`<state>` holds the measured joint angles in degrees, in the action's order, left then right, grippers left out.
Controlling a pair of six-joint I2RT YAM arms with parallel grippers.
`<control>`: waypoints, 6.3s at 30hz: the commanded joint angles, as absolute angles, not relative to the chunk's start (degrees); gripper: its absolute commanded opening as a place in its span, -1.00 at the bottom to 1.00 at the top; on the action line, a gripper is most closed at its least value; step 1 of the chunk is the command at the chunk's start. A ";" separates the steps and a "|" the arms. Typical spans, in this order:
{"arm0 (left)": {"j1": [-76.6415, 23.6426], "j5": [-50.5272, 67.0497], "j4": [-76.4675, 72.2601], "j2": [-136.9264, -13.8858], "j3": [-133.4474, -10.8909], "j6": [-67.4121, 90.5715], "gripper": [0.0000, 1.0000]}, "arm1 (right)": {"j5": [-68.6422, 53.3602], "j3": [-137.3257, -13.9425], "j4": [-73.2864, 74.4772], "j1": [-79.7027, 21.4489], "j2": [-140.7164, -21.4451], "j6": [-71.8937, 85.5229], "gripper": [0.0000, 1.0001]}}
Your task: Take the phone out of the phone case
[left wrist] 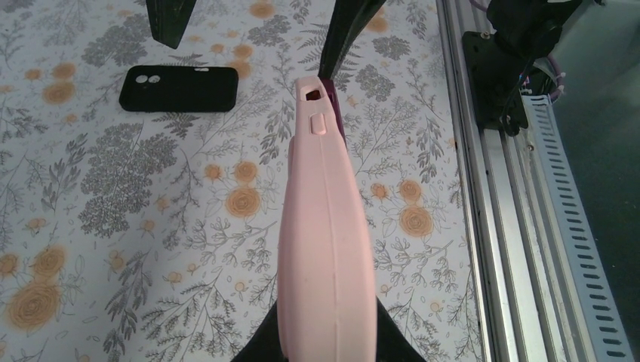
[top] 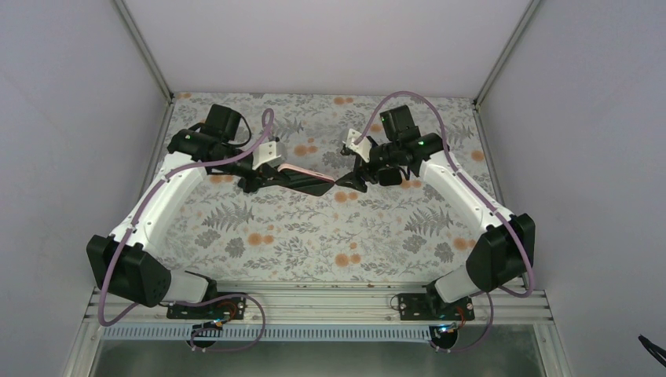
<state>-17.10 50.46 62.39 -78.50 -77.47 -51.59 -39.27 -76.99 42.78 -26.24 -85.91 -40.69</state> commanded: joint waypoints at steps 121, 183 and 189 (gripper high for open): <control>-9.65 25.04 11.62 -71.56 -78.66 -30.17 -0.95 | -72.09 -101.86 73.74 -53.33 -111.69 -58.74 0.57; -35.80 -1.77 -14.43 -80.11 -69.55 -43.04 1.00 | -36.16 -104.25 15.33 -18.45 -100.14 17.67 -0.93; -37.43 -2.90 -19.50 -85.46 -71.22 -40.62 1.00 | -35.39 -102.48 15.81 -18.48 -95.75 16.29 -0.93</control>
